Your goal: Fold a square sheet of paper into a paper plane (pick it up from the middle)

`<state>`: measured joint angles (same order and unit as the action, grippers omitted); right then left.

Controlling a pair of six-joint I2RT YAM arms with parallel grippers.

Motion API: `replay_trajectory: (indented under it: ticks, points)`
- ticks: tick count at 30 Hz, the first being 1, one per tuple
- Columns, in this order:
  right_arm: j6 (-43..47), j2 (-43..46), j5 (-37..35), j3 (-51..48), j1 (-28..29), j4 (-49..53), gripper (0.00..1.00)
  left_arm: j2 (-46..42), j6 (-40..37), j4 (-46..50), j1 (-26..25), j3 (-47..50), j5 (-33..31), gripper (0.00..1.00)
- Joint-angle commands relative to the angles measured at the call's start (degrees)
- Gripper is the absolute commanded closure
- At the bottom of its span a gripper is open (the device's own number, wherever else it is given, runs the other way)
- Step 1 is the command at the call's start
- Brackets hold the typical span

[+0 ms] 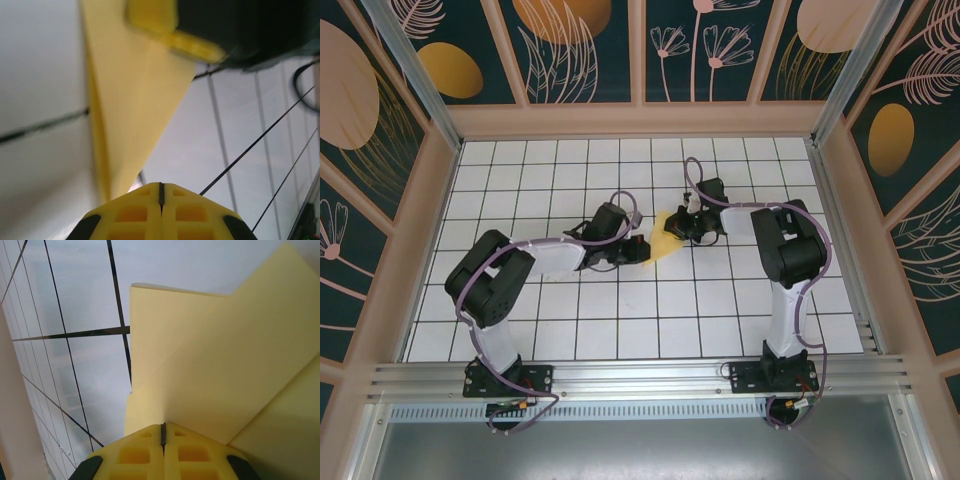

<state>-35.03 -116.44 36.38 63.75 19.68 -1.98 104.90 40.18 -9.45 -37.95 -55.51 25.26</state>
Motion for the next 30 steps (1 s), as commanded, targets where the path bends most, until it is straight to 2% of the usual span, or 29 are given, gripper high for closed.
replay_trajectory:
  ticks: [1, 12, 25, 30]
  points:
    - [1.6, -5.2, -7.1, -1.0, -0.7, 5.5, 0.94, 3.7, 0.6, -2.0, -0.2, -6.2, -0.9, 0.96]
    - [1.8, -5.3, -6.1, -1.3, -0.8, 5.4, 0.94, 13.4, -1.8, 2.5, 0.0, -15.5, -2.5, 1.00]
    - [1.8, -5.4, -5.8, -1.1, -0.9, 5.3, 0.96, 17.6, -3.1, 2.3, 0.4, -16.5, -1.5, 1.00]
    - [2.1, -5.8, -6.0, -0.7, -0.9, 6.3, 0.96, 16.5, -6.1, 3.6, 0.5, -14.4, 0.3, 1.00]
